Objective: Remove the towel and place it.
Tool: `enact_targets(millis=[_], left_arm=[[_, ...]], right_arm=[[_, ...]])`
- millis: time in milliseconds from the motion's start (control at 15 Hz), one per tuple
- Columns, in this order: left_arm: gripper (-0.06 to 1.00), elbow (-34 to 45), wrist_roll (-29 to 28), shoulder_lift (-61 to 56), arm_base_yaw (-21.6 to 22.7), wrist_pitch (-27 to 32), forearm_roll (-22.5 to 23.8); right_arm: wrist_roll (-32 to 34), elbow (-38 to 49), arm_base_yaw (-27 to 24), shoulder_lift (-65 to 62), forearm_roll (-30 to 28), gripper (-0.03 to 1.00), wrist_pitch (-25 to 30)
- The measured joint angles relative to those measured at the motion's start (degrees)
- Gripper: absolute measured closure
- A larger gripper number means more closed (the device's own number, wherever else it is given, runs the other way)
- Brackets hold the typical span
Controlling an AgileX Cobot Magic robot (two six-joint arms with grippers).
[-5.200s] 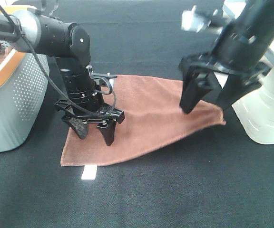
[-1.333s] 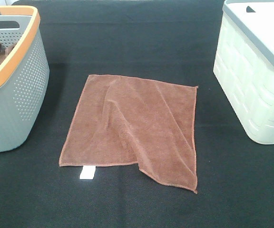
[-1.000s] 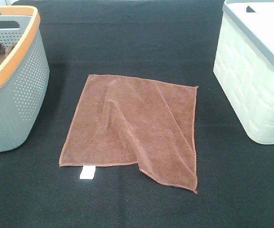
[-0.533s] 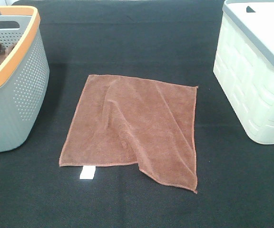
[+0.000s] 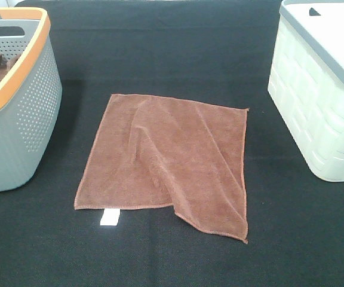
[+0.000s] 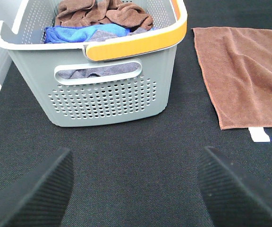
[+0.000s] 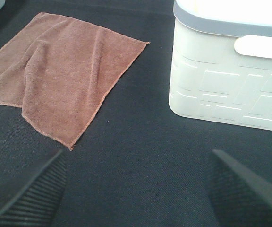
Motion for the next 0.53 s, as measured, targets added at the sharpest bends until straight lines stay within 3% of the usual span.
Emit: enact_targets(millis=[533], left_arm=[[0.24,0.00,0.00,0.00,0.00,0.00,0.00]], right_arm=[[0.00,0.00,0.00,0.00,0.00,0.20,0.00]])
